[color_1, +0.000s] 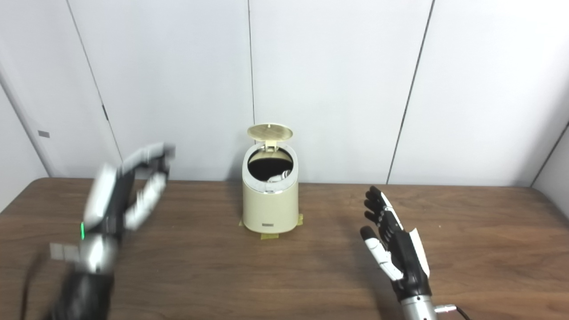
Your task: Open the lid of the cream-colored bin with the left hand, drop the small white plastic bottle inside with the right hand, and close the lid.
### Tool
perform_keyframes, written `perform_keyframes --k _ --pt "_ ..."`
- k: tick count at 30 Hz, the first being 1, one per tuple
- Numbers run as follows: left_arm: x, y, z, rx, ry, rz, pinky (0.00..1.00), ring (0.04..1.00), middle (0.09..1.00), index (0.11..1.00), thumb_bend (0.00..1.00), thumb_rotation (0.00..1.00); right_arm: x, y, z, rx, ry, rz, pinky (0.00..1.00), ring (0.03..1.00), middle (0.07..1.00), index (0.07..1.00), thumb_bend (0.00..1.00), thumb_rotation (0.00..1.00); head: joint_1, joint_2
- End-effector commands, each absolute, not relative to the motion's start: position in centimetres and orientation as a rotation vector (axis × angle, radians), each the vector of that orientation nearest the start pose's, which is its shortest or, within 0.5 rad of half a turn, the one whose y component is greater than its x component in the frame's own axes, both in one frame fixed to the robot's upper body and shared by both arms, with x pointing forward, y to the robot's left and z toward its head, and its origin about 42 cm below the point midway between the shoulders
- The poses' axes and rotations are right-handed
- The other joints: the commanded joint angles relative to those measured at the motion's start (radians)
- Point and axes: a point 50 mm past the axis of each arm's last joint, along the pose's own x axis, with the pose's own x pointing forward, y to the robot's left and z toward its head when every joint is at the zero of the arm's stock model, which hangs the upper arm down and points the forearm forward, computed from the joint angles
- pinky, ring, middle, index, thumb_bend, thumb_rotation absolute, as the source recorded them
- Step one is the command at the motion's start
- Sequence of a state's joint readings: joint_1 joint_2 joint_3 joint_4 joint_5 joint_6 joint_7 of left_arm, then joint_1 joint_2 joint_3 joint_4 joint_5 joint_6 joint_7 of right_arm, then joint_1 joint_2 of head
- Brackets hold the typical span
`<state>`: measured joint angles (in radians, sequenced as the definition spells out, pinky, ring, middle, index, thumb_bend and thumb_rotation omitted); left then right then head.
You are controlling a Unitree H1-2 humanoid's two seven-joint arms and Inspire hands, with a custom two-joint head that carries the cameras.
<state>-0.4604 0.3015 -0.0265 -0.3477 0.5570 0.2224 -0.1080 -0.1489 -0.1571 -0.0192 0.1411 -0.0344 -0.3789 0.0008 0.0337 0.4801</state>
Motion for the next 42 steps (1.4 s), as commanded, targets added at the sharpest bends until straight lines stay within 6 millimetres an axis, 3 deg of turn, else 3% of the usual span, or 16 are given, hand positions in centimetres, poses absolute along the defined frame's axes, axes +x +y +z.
perform_keyframes --k 1,4,9,15,19,25,42 --pt "37.2 22.8 37.6 0.892 -0.619 0.045 0.91 0.946 0.904 0.882 0.78 1.00 32.1 -26.0 12.4 -0.200 -0.390 0.018 0.83 0.893 0.902 0.899 0.37 0.71 -0.001 -0.001" --pt "38.3 21.4 40.5 0.948 -0.619 0.009 0.96 0.986 0.929 0.903 0.86 1.00 32.1 -25.9 12.4 -0.196 -0.389 0.014 0.83 0.895 0.901 0.897 0.38 0.68 -0.001 0.002" --pt "40.2 17.8 43.9 1.036 -0.612 -0.076 1.00 1.000 0.959 0.928 0.87 1.00 32.0 -25.9 12.4 -0.208 -0.395 -0.004 0.81 0.885 0.894 0.891 0.43 0.65 -0.004 0.006" --pt "42.5 14.1 45.4 1.131 -0.581 -0.129 1.00 0.993 0.940 0.898 0.86 1.00 31.8 -25.7 12.5 -0.218 -0.397 -0.014 0.79 0.871 0.883 0.879 0.43 0.64 -0.005 0.014" --pt "43.8 12.2 45.3 1.195 -0.516 -0.165 1.00 0.984 0.941 0.888 0.89 1.00 31.8 -25.6 12.5 -0.218 -0.397 -0.018 0.79 0.867 0.879 0.877 0.43 0.63 -0.004 0.016" --pt "45.9 10.4 43.3 1.283 -0.413 -0.201 1.00 0.991 0.926 0.874 0.91 1.00 31.7 -25.2 12.6 -0.220 -0.390 -0.025 0.77 0.855 0.871 0.868 0.43 0.65 -0.009 0.019" --pt "48.0 10.2 40.4 1.423 -0.337 -0.197 1.00 0.994 0.909 0.874 0.96 1.00 31.7 -24.8 12.7 -0.213 -0.393 -0.034 0.76 0.843 0.864 0.864 0.44 0.63 -0.012 0.016"
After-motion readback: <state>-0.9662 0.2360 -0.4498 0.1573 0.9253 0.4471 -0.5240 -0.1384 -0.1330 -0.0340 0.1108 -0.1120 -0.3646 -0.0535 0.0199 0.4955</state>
